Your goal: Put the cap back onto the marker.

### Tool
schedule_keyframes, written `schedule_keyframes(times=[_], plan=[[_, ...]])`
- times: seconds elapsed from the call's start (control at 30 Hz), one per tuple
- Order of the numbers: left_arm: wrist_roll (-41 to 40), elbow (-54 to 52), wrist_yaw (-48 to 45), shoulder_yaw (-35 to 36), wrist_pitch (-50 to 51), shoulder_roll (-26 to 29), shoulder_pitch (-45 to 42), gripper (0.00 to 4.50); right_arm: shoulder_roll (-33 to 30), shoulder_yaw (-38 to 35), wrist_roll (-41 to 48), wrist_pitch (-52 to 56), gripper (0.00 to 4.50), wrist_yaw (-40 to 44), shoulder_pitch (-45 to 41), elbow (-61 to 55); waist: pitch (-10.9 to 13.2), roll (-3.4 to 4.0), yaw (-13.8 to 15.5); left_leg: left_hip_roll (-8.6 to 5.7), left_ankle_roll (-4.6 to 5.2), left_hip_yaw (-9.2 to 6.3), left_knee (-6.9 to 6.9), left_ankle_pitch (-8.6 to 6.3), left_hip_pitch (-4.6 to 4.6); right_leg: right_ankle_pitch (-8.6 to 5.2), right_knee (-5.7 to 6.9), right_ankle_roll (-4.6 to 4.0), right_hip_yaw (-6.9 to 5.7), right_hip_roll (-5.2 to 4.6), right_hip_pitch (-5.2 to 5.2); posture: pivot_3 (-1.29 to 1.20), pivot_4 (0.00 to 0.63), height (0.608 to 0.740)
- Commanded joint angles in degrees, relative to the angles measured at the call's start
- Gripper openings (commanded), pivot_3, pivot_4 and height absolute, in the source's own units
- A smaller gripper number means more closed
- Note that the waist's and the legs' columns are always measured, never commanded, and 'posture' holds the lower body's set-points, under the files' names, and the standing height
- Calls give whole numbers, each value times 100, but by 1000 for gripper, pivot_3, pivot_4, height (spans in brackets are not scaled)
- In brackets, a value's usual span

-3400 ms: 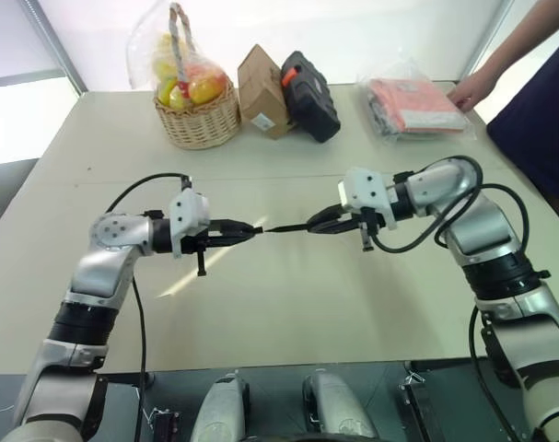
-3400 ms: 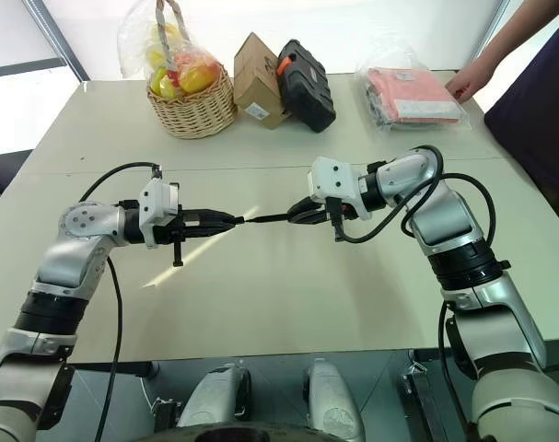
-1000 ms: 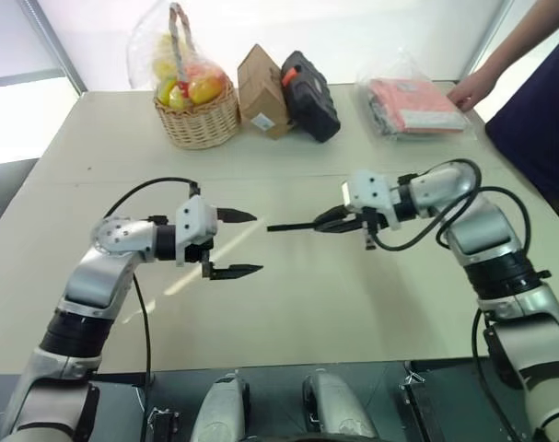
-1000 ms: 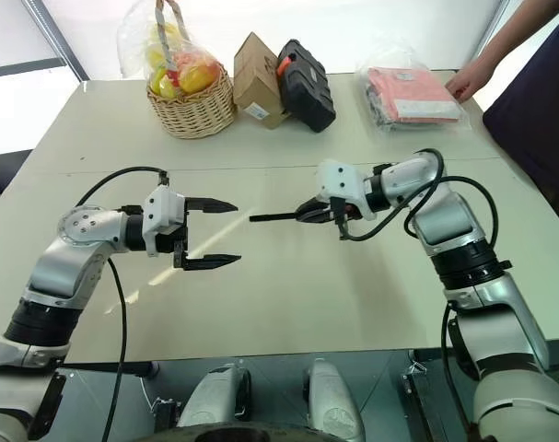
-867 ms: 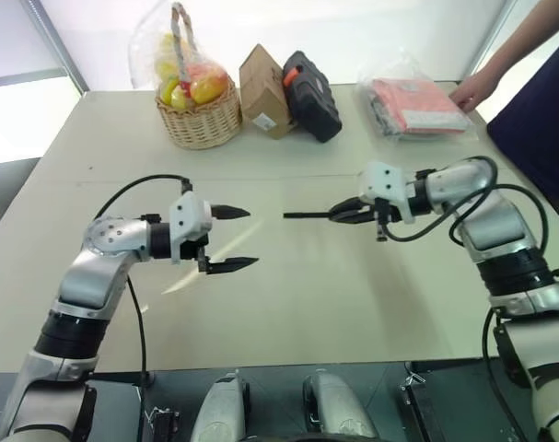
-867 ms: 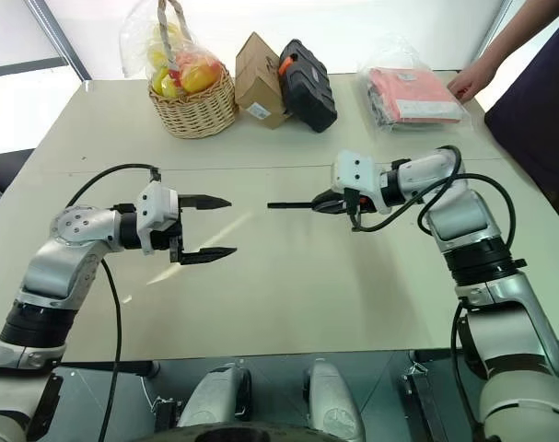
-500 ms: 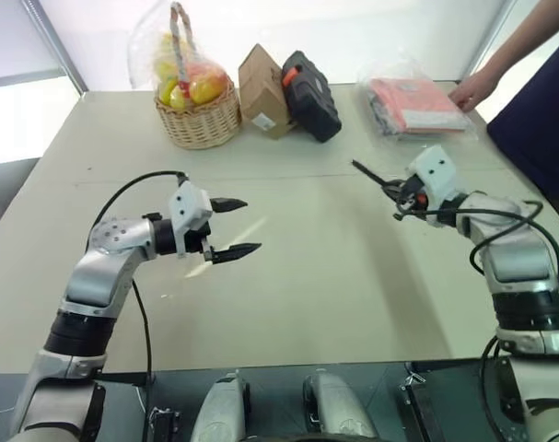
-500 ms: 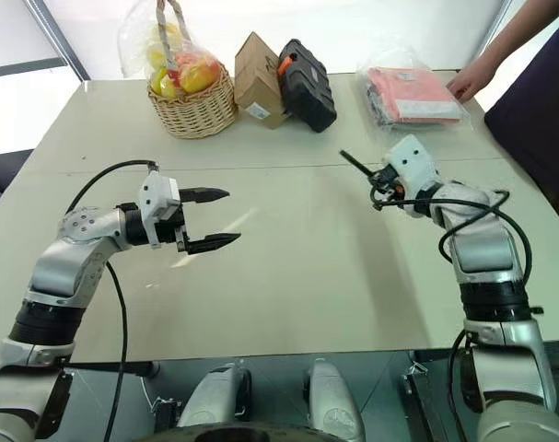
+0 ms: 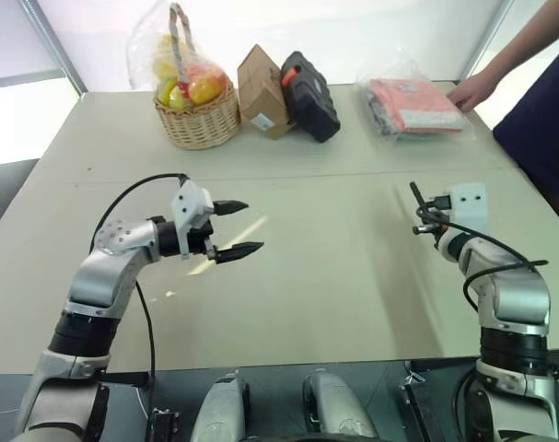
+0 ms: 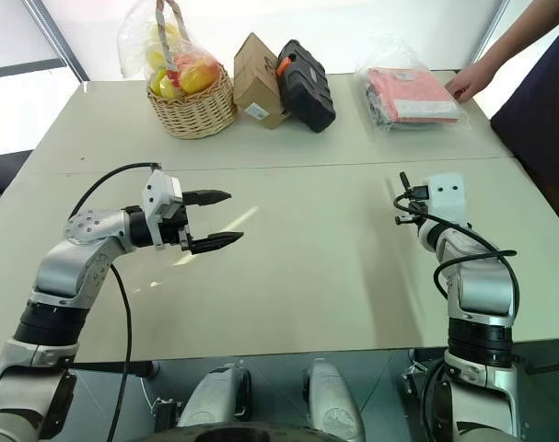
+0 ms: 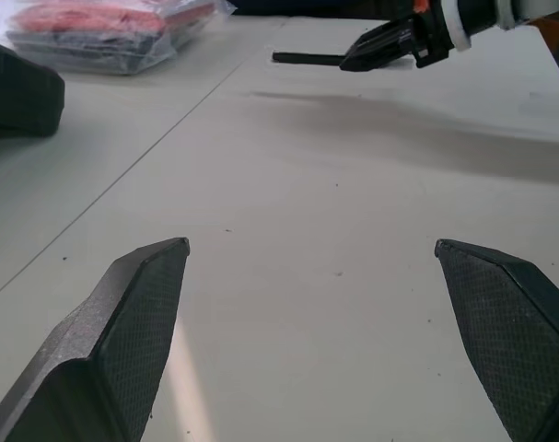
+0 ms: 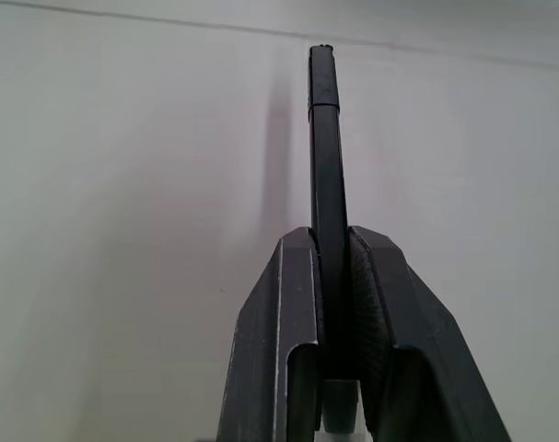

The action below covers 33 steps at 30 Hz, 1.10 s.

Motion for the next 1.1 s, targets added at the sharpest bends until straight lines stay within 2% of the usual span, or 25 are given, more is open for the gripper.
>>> schedule_keyframes(times=[0.03, 0.53, 0.6, 0.63, 0.83, 0.97, 1.1], plan=[[-74, -181, -12, 57, -24, 8, -24, 4463, 0, -73, 80, -126, 0, -73, 53, -39, 0, 0, 0, 0, 0, 1, -1, 0, 0, 0, 0, 0, 0, 1, 0, 0, 150, 740], [-287, -610, -245, 34, 147, 101, 73, 4463, 71, 34, 360, 16, 0, -126, 414, -265, -1, 0, -8, 1, 0, 1, -2, 0, 1, -1, 0, 2, 1, 4, 0, 0, 150, 740], [-288, -616, -288, 20, 172, 118, 88, 4500, 68, 14, 423, 9, 1018, -97, 414, -287, 0, -1, -7, 1, 0, 0, -3, 0, 1, -1, 0, 2, 1, 4, 0, 0, 150, 740], [-290, -616, -295, 20, 184, 119, 87, 4500, 61, 12, 429, 11, 1387, -107, 418, -301, 0, -1, -6, 1, 0, 0, -3, 0, 0, -1, 0, 1, 1, 4, 0, 0, 150, 740], [-280, -569, -311, 23, 200, 98, 37, 4500, -133, 99, 473, -20, 4472, -16, 539, -634, 0, -1, -5, 1, 0, 0, -2, 0, 0, -2, -1, 2, 1, 4, 0, 0, 150, 740], [-255, -456, -326, 23, 138, 74, 18, 4500, -671, 307, 543, 49, 4472, 375, 605, -1484, 0, 0, -6, 1, 0, -2, -4, 0, -2, -2, -2, 2, 1, 3, -3, 0, 150, 740], [-217, -309, -341, -3, 72, 38, -39, 4500, -1224, 64, 1160, 852, 4472, 958, 742, -2450, 2, -5, -2, 1, 1, -8, -5, -1, -2, -3, -2, 3, 1, 6, -4, 0, 150, 740]])
